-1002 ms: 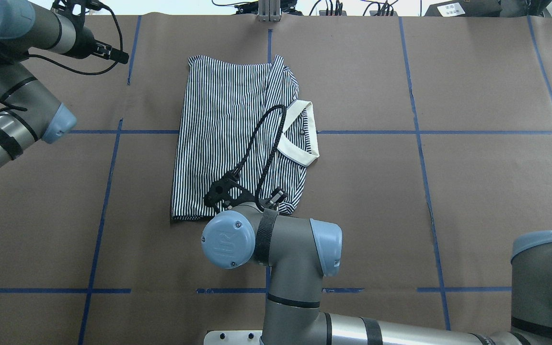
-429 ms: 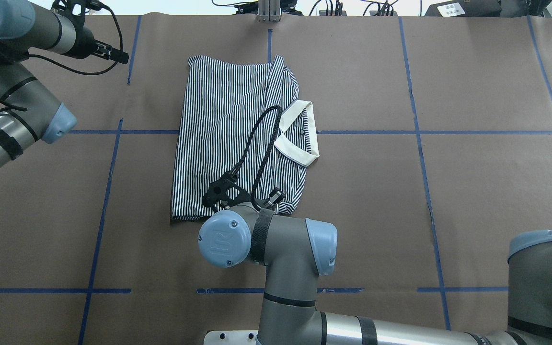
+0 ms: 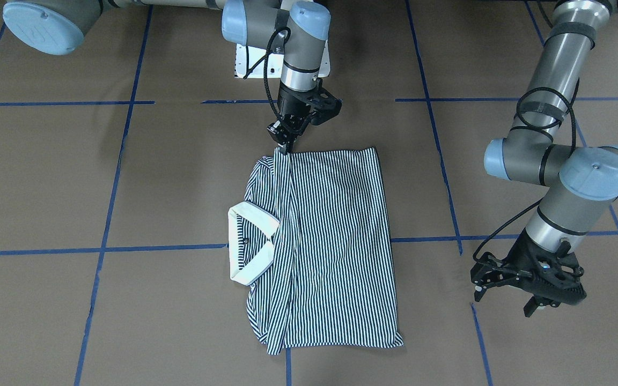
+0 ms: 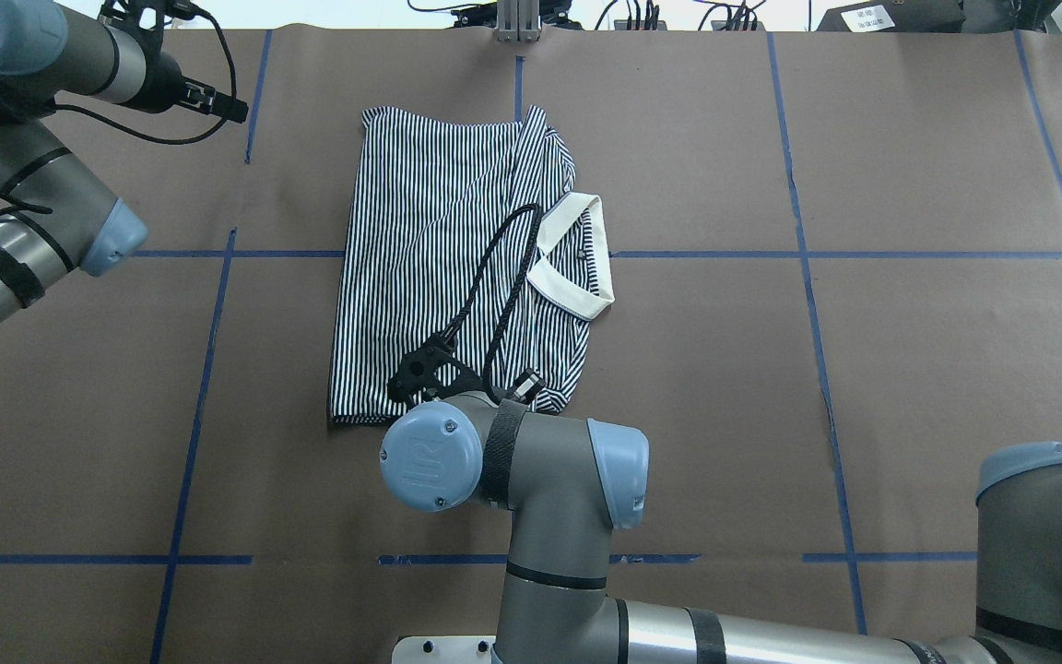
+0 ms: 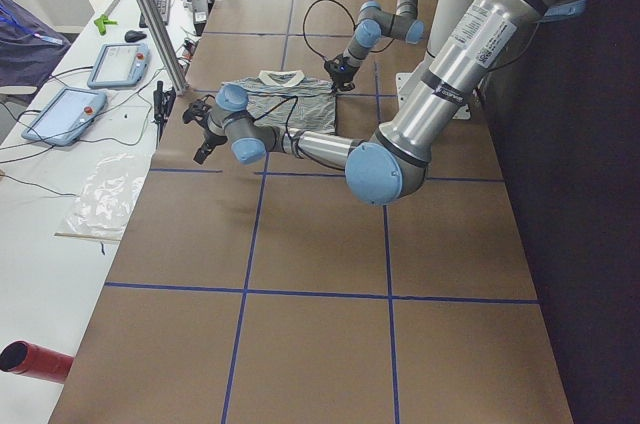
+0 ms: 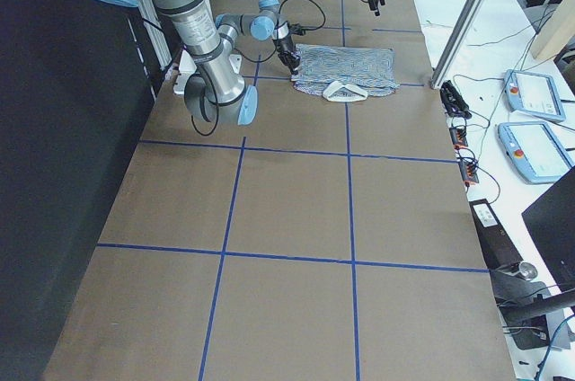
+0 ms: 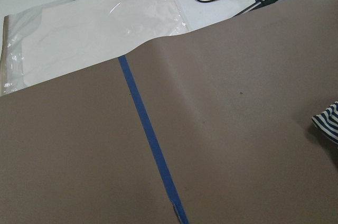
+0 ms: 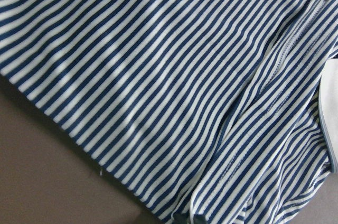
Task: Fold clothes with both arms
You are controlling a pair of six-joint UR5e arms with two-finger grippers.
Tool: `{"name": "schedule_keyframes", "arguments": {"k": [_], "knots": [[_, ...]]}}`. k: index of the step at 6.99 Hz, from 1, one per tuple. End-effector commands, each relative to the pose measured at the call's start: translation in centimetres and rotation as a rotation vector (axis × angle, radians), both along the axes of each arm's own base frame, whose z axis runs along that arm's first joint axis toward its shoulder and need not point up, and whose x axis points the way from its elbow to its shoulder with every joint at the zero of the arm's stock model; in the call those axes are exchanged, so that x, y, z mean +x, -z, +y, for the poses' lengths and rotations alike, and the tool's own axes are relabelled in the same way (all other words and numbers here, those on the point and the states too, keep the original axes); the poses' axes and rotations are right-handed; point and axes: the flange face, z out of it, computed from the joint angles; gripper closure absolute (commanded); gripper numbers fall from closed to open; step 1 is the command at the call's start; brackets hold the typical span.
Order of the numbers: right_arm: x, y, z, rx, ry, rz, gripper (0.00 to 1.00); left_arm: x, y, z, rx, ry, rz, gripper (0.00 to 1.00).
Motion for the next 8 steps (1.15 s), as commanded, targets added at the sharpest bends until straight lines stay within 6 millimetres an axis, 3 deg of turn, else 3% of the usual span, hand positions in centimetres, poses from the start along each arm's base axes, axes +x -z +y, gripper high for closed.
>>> {"name": "schedule_keyframes", "arguments": {"k": [1,2,5,8], "knots": [[0.2,0.1,0.0,-0.008,0.006,-0.004,1.0,0.0,0.0,0.0,0.001,0.0,0.001,0.0],[0.7,0.6,-0.3,-0.001,-0.001,-0.015,1.0,0.0,0.2,0.0,0.003,0.0,0.002,0.0],[4.7,3.8,-2.7,0.037,-0.031,-0.084,1.0,0.0,0.2,0.0,0.002,0.001,0.003,0.0],[10.1,6.0,-5.4,0.079,-0.061,-0.144,1.0,0.0,0.2,0.0,0.002,0.001,0.003,0.0]]}}
